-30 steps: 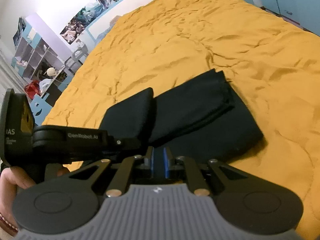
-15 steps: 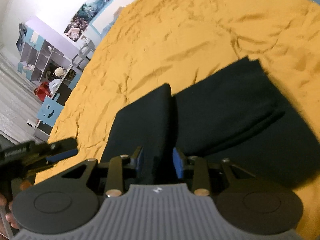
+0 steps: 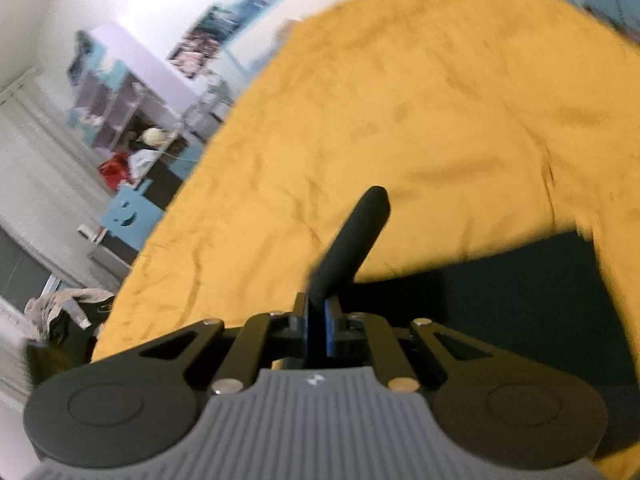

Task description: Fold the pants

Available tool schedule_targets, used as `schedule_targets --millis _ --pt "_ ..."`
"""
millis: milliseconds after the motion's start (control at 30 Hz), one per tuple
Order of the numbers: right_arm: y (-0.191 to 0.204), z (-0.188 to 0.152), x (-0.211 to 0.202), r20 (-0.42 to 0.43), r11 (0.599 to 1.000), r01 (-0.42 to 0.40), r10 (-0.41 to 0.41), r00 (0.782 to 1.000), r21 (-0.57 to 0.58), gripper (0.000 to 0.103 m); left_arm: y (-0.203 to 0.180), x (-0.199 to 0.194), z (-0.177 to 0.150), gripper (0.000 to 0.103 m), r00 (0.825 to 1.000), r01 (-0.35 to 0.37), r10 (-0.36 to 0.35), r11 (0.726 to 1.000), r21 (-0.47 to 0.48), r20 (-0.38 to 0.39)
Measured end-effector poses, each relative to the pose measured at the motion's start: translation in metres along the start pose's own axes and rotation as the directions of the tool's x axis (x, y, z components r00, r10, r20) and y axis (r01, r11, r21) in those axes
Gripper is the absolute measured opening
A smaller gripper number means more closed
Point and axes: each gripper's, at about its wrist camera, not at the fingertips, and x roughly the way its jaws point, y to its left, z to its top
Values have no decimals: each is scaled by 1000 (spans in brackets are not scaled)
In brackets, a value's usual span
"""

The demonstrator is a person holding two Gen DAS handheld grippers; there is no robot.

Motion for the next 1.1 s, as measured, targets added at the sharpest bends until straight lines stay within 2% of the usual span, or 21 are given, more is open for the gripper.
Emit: schedule_targets --millis 133,333,467,533,667,767,867,1000,1100 --pt "13 29 -38 31 998 28 -26 999 -62 2 -14 3 -2 29 1000 23 -23 999 41 3" --pt "-28 36 -71 21 991 131 -130 991 -33 2 -37 18 -6 24 999 51 -49 994 98 -17" --pt "-80 24 -70 -12 985 165 -164 986 47 2 -52 30 -9 24 999 43 -38 989 143 -38" --pt "-99 20 -72 -7 985 155 -155 988 82 2 -57 35 -11 24 998 38 -30 987 159 -48" --pt "-105 20 -81 50 993 100 -104 993 69 2 -65 44 -12 24 998 40 -31 984 175 -54" --pt "-129 9 -70 -5 980 182 -182 983 80 2 -71 52 -13 24 997 38 -26 981 189 -68" --pt "-160 -11 -51 -76 965 227 -218 973 131 2 -78 62 -17 22 996 40 -24 977 210 -80" --pt "-186 -28 -44 -79 956 239 -228 970 172 3 -87 75 -24 22 994 49 -23 968 244 -106" --pt "-185 -31 -44 -80 954 258 -248 965 156 8 -93 84 -31 22 993 -11 45 954 299 -107"
